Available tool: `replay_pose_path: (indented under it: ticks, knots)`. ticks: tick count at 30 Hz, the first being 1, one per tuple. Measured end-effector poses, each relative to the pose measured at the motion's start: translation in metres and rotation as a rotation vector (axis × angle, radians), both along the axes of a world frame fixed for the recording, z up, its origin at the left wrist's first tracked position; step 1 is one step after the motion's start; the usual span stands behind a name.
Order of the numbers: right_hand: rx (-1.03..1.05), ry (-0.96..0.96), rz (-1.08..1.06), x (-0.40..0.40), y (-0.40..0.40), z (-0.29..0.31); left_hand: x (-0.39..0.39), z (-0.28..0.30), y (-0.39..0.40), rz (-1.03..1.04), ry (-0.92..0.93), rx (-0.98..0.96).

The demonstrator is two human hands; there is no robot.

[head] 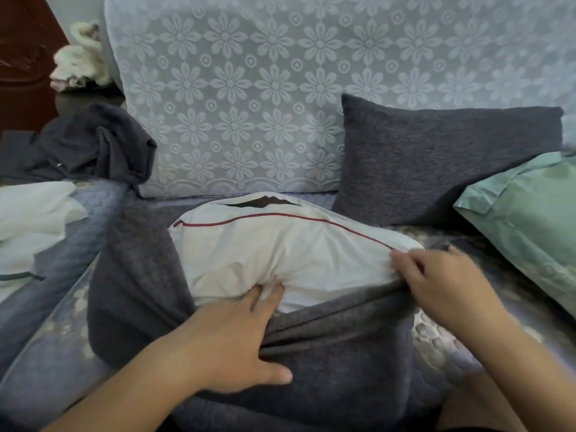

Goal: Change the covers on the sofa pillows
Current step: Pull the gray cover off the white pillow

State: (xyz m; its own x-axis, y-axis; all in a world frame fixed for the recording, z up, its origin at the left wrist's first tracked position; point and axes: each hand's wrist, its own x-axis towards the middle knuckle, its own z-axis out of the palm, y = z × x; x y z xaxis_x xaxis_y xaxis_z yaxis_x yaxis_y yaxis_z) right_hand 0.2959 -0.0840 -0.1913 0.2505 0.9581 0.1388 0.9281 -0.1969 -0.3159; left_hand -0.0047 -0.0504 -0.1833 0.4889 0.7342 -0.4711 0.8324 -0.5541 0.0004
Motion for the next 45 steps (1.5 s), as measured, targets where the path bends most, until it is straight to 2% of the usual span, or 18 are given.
replay_pose_path:
  ticks: [1, 3, 4, 7, 12, 17, 21, 24, 25, 26, 29, 30, 33, 38, 39, 41, 43, 45]
  knots:
    - [0.119, 0.04, -0.115, 0.003, 0.006, -0.006, 0.0, 0.001, -0.003, 0.017, -0.023, -0.036]
    - [0.216, -0.018, -0.235, 0.003, 0.02, -0.015, -0.004, 0.001, -0.006, 0.076, -0.133, -0.089]
    - [0.171, 0.022, -0.25, 0.004, 0.028, -0.018, -0.005, 0.001, -0.006, 0.103, -0.203, -0.105]
    - [-0.082, 0.432, -0.258, 0.005, 0.041, -0.013, -0.016, -0.009, 0.001, 0.123, -0.332, -0.1]
    - [-0.085, 0.589, -0.263, 0.003, 0.029, -0.017, -0.024, -0.027, 0.015, 0.199, -0.54, -0.046]
    - [-0.176, 0.569, -0.441, 0.014, 0.019, -0.032, -0.009, -0.025, 0.0, 0.091, -0.519, 0.235]
    - [-0.149, 0.764, -0.468, 0.014, 0.017, -0.022, -0.005, -0.006, -0.015, 0.009, -0.328, 0.421]
    - [0.039, 0.752, -0.367, 0.007, 0.016, -0.007, -0.02, 0.011, 0.006, -0.099, -0.262, 0.805]
    - [0.099, 0.751, -0.334, 0.005, 0.015, -0.001, -0.026, 0.025, 0.023, -0.099, -0.251, 0.865]
    - [0.149, 0.761, -0.306, 0.003, 0.014, 0.004, -0.034, 0.041, 0.043, -0.08, -0.24, 0.841]
    - [0.259, 0.801, -0.245, -0.006, 0.017, 0.018, -0.044, 0.072, 0.101, 0.115, -0.138, 0.393]
    - [0.278, 0.811, -0.225, -0.011, 0.018, 0.021, -0.041, 0.07, 0.11, 0.114, -0.088, 0.331]
    - [0.287, 0.802, -0.184, -0.016, 0.023, 0.027, -0.029, 0.058, 0.107, -0.001, 0.045, 0.503]
    - [0.603, 0.795, -0.179, -0.014, 0.031, 0.069, -0.04, 0.119, 0.103, -0.147, -0.305, 1.124]
    - [0.659, 0.783, -0.174, -0.016, 0.034, 0.078, -0.046, 0.124, 0.104, -0.166, -0.364, 1.186]
    - [0.688, 0.759, -0.152, -0.022, 0.04, 0.081, -0.058, 0.113, 0.107, -0.133, -0.384, 1.209]
    - [0.604, 0.705, -0.108, -0.032, 0.048, 0.057, -0.071, 0.075, 0.119, -0.022, -0.35, 1.179]
    - [0.439, 0.612, -0.04, -0.048, 0.052, 0.011, -0.074, 0.021, 0.121, 0.263, -0.346, 1.133]
